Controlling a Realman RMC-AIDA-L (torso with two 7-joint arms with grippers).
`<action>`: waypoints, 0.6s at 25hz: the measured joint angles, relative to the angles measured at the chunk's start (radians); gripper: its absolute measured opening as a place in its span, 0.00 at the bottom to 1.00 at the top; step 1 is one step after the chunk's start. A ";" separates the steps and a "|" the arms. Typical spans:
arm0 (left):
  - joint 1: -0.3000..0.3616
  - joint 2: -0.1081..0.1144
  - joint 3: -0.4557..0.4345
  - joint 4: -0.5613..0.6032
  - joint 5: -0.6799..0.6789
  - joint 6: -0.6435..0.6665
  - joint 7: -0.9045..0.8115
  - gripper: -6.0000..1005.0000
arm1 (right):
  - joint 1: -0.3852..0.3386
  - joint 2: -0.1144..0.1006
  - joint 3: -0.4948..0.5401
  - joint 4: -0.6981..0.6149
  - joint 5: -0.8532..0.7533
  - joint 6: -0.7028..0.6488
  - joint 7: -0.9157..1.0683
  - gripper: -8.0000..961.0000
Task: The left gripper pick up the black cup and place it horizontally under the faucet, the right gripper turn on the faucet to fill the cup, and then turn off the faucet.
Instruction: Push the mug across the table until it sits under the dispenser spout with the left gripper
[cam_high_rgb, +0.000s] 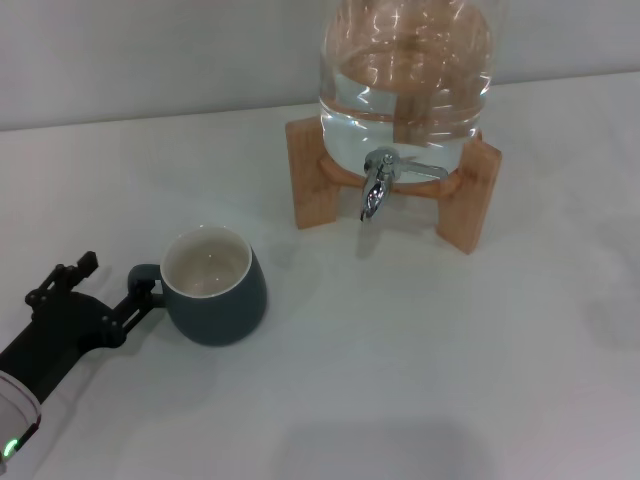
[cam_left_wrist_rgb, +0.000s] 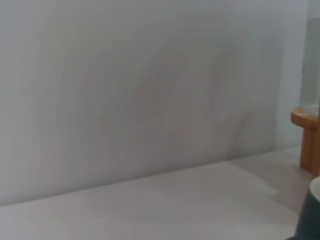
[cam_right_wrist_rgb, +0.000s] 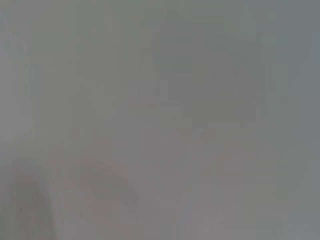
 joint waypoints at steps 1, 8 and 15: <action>0.000 0.000 0.002 0.000 0.002 0.000 0.000 0.89 | 0.000 0.000 0.000 0.000 0.000 0.000 0.000 0.89; -0.003 0.000 0.004 0.000 0.003 0.000 -0.001 0.66 | 0.000 0.001 0.001 0.000 0.000 0.000 0.000 0.89; -0.003 0.000 0.005 0.000 0.003 -0.007 -0.001 0.39 | 0.001 0.000 0.002 0.000 0.000 0.000 0.000 0.89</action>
